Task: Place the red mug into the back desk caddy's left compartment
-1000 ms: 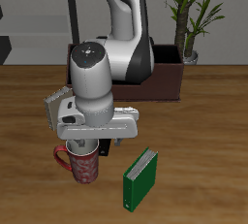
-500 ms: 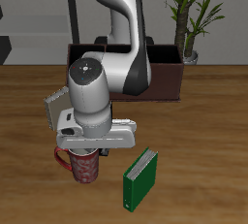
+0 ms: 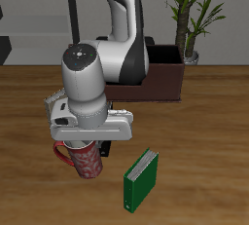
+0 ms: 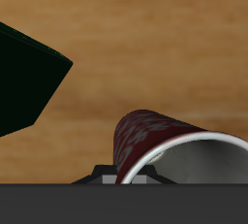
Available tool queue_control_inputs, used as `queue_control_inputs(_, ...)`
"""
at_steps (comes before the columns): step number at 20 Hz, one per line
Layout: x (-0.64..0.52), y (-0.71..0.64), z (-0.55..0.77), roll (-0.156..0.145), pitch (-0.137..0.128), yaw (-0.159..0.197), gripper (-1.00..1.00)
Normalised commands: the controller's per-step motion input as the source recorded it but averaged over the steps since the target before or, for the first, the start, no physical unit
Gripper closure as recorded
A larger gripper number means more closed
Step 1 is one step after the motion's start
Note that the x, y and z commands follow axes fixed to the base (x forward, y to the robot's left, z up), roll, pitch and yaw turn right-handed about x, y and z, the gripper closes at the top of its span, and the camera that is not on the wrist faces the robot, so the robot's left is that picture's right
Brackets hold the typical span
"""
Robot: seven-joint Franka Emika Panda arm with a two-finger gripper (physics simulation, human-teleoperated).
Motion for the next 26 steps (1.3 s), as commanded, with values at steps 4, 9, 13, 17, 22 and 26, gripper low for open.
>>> queue_control_inputs(4, -0.23, -0.23, 0.81, -0.039, -0.086, -0.02, 1.0)
queue_control_inputs(9, -0.42, -0.14, 0.91, -0.034, -0.088, 0.001, 1.0)
queue_control_inputs(13, -0.31, -0.06, 0.43, -0.025, 0.004, 0.007, 1.0)
queue_control_inputs(17, -0.74, 0.05, 0.49, 0.015, -0.003, 0.01, 1.0)
queue_control_inputs(22, -0.82, 0.07, 0.42, -0.003, -0.051, -0.008, 1.0)
queue_control_inputs(26, -0.81, 0.15, 0.26, 0.001, -0.042, -0.044, 1.0)
